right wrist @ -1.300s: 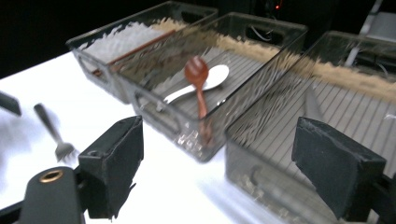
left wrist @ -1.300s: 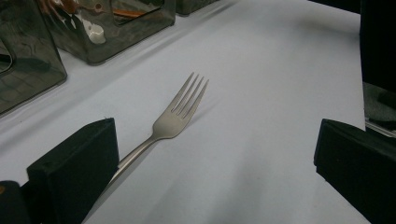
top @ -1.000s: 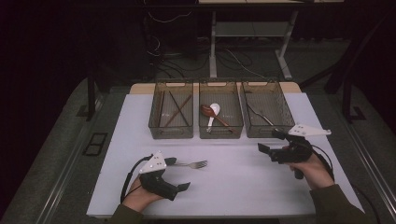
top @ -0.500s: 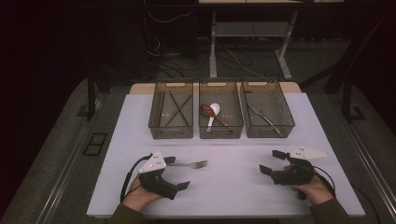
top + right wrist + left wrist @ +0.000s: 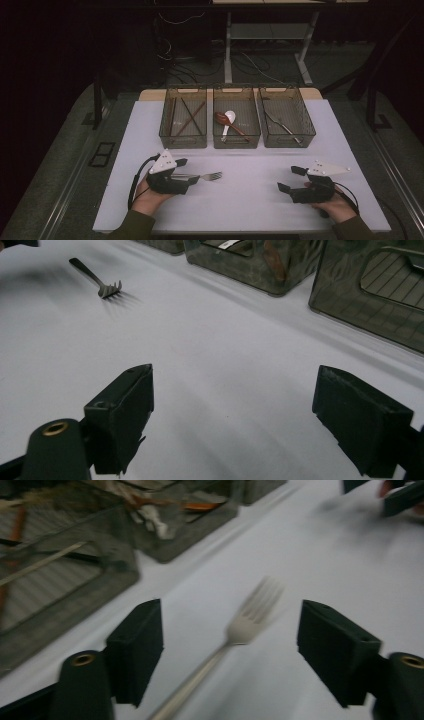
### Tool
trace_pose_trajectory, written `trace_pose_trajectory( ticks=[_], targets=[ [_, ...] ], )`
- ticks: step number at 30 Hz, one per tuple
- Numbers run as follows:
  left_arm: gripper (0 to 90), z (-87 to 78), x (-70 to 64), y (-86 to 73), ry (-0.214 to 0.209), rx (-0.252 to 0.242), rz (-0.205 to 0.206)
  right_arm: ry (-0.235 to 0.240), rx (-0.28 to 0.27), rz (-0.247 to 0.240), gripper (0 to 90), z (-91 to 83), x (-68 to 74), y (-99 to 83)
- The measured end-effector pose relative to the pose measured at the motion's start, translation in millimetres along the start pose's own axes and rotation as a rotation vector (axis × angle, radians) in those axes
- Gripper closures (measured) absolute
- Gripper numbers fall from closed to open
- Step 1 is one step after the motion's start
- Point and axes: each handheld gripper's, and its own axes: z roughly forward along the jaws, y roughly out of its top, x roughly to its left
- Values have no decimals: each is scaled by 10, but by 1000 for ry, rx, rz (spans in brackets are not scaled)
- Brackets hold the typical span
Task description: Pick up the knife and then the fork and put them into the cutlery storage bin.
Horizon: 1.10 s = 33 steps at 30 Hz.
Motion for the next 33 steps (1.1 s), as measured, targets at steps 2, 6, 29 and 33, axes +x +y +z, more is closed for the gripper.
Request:
trace_pose_trajectory(
  ticks=[2, 6, 29, 33],
  targets=[
    [434, 14, 65, 23, 27, 26, 8, 0, -4, 9, 164, -8, -1, 2],
    [665, 90, 224, 40, 49, 102, -6, -4, 0, 5, 164, -7, -13, -2],
    [892, 217, 341, -125, -33, 285, -57, -2, 28, -1, 164, 6, -11, -22],
    [892, 185, 313, -142, -66, 292, -63, -3, 29, -8, 164, 10, -13, -25]
  ],
)
